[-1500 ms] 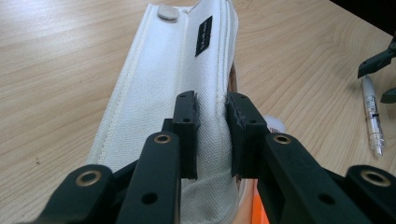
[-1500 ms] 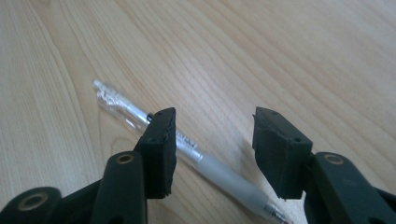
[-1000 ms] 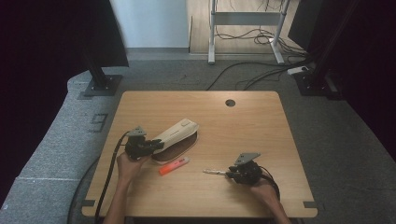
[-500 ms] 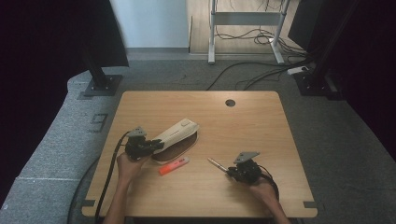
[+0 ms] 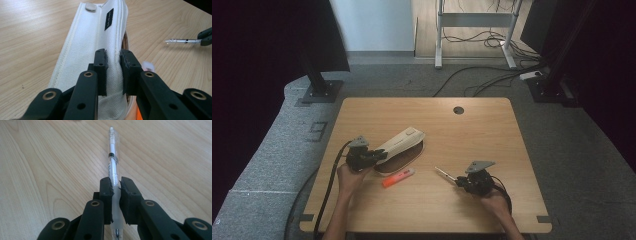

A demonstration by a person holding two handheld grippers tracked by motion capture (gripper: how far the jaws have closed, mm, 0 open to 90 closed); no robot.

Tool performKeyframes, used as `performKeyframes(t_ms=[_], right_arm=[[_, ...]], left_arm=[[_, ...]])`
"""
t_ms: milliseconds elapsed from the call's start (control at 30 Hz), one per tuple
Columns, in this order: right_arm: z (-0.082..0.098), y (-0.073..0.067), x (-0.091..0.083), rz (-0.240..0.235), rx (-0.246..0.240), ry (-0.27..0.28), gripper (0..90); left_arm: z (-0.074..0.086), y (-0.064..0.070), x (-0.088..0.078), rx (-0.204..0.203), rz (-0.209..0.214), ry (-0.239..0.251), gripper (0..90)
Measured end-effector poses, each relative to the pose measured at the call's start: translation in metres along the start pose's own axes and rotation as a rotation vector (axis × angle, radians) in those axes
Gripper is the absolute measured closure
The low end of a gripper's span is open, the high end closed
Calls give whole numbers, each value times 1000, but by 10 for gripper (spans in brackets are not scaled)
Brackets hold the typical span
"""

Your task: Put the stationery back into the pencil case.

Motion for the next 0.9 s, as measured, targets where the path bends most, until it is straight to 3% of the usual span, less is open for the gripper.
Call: performKeyframes(t_ms=[400, 900], right_arm=[[-19, 1, -4, -3, 1, 33, 787], [-48, 1, 6, -15, -17, 54, 787]], left_arm=[[-1, 0, -1, -6, -1, 7, 769], [-3, 0, -2, -16, -2, 14, 771]])
Point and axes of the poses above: each handheld gripper's, and its own axes: x roughly forward along the jaws, z roughly out of its underside, y roughly to its right, the point moved 10 cm from there along x, roughly forward along the jaws, and after that the axes turned 6 degrees about y, right-handed, at the moved point
